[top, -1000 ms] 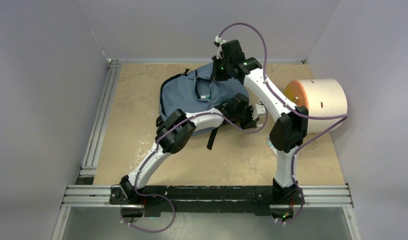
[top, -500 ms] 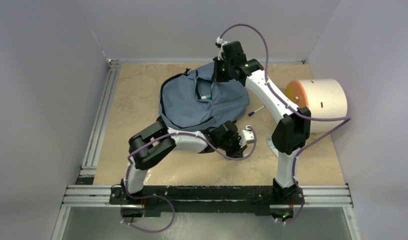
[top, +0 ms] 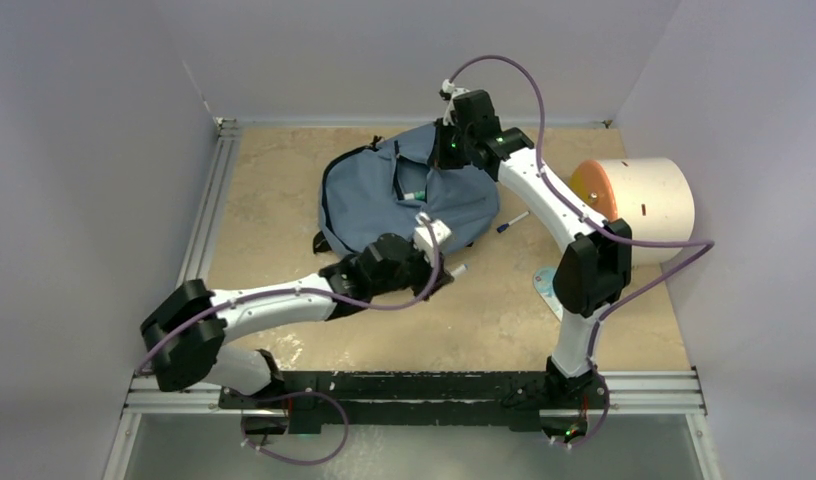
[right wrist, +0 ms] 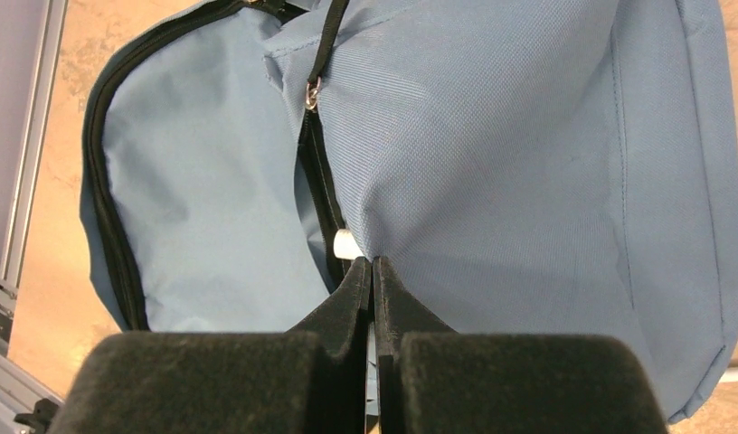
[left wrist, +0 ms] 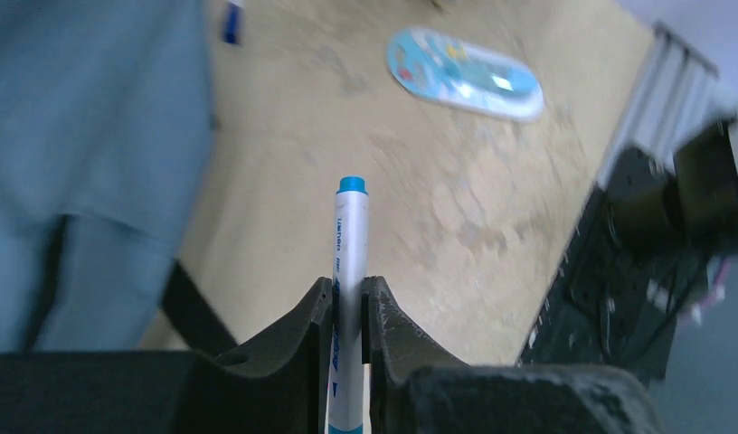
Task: Pack the student bag
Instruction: Pick up the stationery from the center of the board, then place the stationery in the student bag.
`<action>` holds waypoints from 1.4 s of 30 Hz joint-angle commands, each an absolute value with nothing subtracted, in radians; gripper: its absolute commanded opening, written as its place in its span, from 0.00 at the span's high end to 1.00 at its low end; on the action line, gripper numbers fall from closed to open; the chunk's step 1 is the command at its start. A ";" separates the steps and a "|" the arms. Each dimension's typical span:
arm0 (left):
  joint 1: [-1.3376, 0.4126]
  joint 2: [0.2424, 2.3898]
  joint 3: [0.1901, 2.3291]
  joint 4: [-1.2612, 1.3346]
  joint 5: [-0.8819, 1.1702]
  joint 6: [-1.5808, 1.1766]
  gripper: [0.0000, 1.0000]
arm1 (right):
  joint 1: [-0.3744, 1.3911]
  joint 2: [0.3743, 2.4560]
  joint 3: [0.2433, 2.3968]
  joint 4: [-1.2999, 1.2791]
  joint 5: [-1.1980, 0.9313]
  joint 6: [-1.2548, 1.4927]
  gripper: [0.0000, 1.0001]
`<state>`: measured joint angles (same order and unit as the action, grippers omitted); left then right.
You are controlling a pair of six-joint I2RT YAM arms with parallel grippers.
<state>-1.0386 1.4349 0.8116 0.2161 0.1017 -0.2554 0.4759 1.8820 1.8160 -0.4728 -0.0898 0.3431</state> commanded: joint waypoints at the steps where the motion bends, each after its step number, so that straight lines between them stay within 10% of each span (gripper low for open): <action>1: -0.913 1.334 0.829 0.195 -0.033 -0.431 1.00 | 0.472 1.801 1.792 -0.398 -0.110 0.377 1.00; 14: -0.618 1.279 0.911 0.076 -0.050 -0.734 1.00 | 0.474 1.784 1.761 -0.374 -0.117 0.405 1.00; 42: -0.466 1.842 1.364 0.117 0.218 -0.827 1.00 | 0.473 1.758 1.703 -0.330 -0.156 0.432 1.00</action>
<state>-0.4740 1.7924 1.2629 0.0303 0.1680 -0.8196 0.4744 1.8294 1.7027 -0.3824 -0.1013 0.4072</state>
